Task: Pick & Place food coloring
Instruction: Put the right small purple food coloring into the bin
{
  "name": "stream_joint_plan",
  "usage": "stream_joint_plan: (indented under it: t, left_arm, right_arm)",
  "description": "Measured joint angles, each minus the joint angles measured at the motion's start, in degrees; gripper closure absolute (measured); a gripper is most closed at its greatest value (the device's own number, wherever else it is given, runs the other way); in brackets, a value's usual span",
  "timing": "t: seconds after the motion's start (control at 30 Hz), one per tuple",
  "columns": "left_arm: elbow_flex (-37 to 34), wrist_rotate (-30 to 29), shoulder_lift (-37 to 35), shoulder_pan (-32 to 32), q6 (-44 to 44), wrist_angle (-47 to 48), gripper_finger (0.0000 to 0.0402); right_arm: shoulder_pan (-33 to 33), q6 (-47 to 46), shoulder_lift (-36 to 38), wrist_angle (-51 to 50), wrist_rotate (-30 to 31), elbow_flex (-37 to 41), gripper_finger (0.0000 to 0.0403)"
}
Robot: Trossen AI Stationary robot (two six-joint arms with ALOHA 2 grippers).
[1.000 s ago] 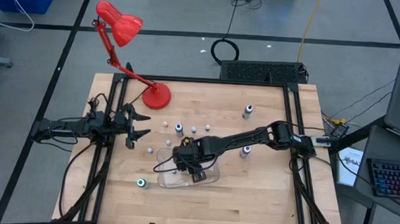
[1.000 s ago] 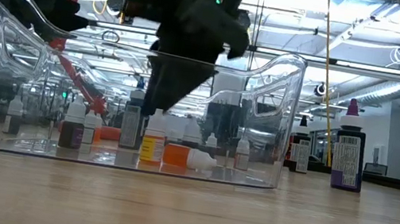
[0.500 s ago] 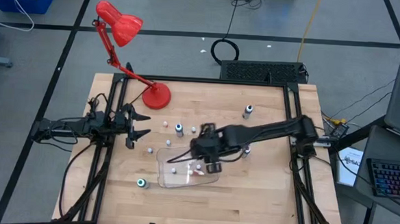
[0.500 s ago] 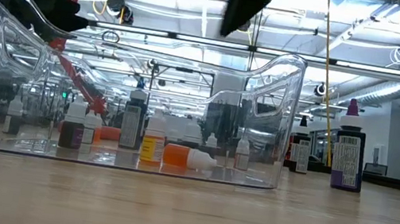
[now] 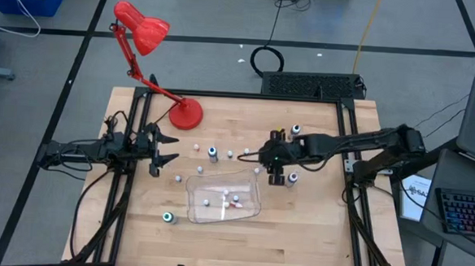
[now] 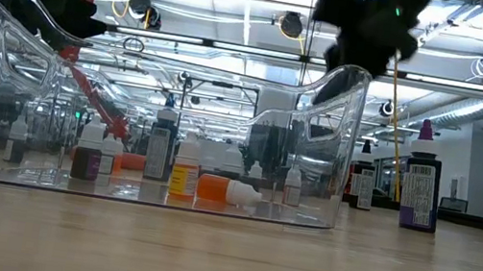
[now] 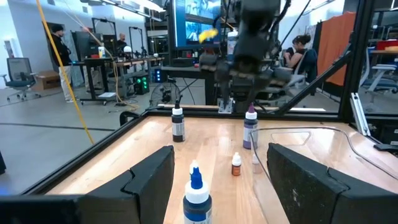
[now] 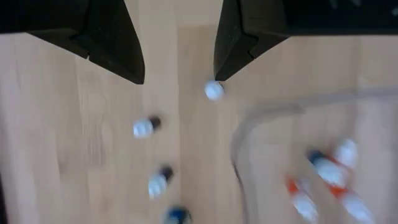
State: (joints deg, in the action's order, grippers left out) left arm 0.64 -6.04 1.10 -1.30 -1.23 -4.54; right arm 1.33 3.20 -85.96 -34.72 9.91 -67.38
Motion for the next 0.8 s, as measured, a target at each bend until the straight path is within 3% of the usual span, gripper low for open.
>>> stream_joint_plan:
  t: [0.23,0.8]
  left_arm:
    - [-0.01,0.00,0.01,0.00,0.00,0.02,0.0144]
    - [0.00,0.00,0.00,0.01,0.00,0.00,0.0144]
  right_arm:
    - [-4.03,1.45,-1.83,7.62,-5.24,6.61,0.0224]
    - [-3.90,2.01,-11.64,14.28,-10.42,6.96,0.0223]
